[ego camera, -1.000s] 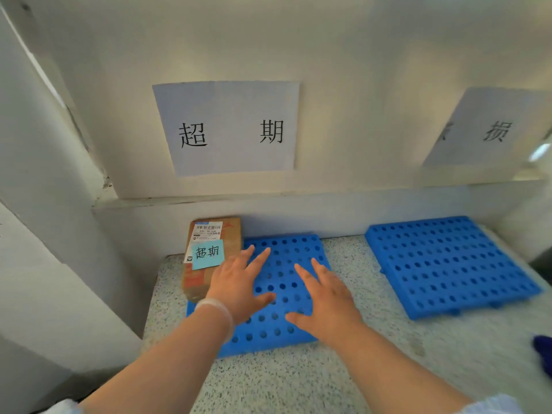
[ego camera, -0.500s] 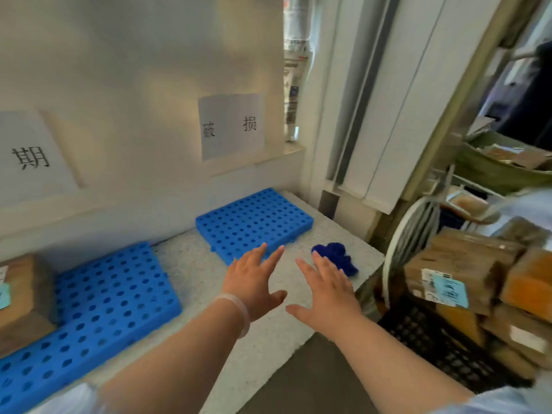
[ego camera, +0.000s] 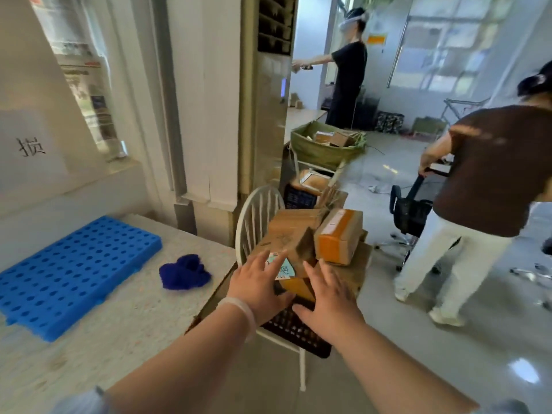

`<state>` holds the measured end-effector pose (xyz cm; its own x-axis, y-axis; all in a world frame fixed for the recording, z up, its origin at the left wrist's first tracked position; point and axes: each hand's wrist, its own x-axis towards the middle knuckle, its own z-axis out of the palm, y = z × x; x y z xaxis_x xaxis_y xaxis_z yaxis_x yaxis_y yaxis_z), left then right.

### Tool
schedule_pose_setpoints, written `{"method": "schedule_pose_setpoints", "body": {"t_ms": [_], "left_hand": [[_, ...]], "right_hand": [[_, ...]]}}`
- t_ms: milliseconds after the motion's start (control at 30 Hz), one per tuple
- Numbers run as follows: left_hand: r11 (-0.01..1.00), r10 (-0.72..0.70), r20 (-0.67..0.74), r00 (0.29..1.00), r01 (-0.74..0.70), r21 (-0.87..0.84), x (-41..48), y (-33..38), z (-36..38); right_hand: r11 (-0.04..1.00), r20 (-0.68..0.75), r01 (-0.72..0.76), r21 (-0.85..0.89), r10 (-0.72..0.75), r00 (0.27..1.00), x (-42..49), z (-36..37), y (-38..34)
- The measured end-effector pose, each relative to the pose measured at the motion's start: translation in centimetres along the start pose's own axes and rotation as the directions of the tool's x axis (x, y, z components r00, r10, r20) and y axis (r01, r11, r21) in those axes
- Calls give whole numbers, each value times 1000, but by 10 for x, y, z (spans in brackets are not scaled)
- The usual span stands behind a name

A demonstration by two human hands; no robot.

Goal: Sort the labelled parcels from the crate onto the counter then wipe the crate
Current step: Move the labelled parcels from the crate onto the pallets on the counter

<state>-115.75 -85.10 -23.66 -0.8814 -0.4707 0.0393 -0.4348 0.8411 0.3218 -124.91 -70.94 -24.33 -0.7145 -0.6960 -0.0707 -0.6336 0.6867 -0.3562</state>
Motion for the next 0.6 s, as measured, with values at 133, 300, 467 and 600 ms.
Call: {"method": "schedule_pose_setpoints", "body": {"t_ms": [133,300,467,600], "left_hand": [[999,32,33,999,-31,-34,51,18,12],[996,65,149,987,-56,-64,123,26,31],[995,87,219,972,-73,-71,205,32,39],[986,149,284,947,-121,-112,263,46,47]], "right_hand": [[997,0,-74,36,74,997,29,-2,33],[966,-13,-237,106,240,971,91,-6,66],[876,93,-400,270,390,916,157,-21,98],[777,102,-495,388,498,861,201,-33,121]]}}
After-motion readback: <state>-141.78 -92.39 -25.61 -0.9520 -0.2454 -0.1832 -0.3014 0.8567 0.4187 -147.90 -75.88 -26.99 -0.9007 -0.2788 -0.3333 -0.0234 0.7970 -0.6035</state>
